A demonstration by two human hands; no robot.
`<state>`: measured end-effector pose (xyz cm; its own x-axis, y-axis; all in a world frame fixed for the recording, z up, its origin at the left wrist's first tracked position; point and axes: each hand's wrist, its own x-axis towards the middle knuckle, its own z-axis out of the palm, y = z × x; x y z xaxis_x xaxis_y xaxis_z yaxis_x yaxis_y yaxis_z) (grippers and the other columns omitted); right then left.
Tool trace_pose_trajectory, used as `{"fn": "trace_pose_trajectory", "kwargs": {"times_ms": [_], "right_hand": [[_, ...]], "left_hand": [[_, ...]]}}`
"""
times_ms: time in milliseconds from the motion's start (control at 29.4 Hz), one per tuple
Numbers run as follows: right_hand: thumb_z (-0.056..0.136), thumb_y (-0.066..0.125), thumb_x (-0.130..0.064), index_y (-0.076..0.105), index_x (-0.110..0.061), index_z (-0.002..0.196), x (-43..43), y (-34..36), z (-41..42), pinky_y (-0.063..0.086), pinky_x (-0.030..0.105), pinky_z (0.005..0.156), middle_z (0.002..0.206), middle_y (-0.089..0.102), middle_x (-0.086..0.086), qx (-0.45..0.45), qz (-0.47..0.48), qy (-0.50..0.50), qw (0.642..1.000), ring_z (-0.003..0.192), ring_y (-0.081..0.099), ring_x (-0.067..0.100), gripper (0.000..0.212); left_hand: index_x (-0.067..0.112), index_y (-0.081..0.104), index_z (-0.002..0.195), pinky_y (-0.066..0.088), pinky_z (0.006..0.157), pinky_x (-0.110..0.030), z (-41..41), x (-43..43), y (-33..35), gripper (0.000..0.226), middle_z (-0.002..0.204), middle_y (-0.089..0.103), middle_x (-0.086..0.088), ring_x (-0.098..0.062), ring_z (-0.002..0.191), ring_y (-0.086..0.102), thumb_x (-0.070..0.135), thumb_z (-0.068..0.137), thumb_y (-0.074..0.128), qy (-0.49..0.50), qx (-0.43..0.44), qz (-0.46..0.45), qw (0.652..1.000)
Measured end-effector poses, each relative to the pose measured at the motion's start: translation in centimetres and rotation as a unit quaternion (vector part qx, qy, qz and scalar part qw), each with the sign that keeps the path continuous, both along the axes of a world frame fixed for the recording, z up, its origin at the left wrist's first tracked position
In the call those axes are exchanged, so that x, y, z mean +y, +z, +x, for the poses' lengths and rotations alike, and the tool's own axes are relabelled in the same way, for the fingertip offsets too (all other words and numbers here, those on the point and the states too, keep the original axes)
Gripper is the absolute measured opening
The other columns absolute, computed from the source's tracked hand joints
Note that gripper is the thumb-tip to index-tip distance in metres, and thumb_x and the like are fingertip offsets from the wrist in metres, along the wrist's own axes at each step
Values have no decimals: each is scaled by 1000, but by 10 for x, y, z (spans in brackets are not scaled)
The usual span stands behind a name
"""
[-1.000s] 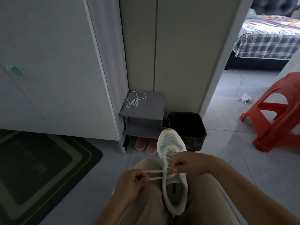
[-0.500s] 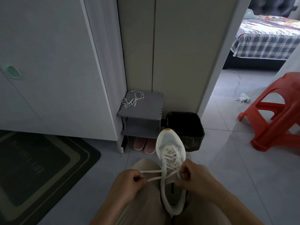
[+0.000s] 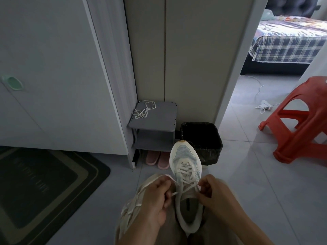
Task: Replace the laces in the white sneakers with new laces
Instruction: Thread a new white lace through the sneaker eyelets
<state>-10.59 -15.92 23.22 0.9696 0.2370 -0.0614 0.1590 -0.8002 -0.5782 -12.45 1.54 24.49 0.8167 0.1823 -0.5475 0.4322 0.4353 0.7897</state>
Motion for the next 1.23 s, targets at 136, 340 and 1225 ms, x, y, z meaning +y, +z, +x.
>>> {"fn": "trace_pose_trajectory", "kwargs": {"times_ms": [136,340,1225], "right_hand": [[84,58,-41,48,-46,92,3,3,-6,50,18,77,79,52,-21,-26,-28,17,999,75,53,0,14],[90,50,-44,51,-36,113,13,18,-4,39,4,66,101,39,-24,-59,-36,40,997,76,47,-4,24],[76,58,-33,73,-18,78,13,158,55,40,14,51,73,68,2,-3,516,31,856,54,42,12,21]], "left_hand": [[4,59,81,25,32,-16,4,1,-5,7,51,47,-4,-6,38,38,1,87,57,32,-13,53,998],[8,60,85,34,38,-18,6,13,8,4,59,53,-4,-6,43,45,11,86,61,17,-81,173,981],[30,53,79,41,51,-12,32,21,17,22,72,63,6,3,51,51,11,91,53,22,-246,376,893]]}}
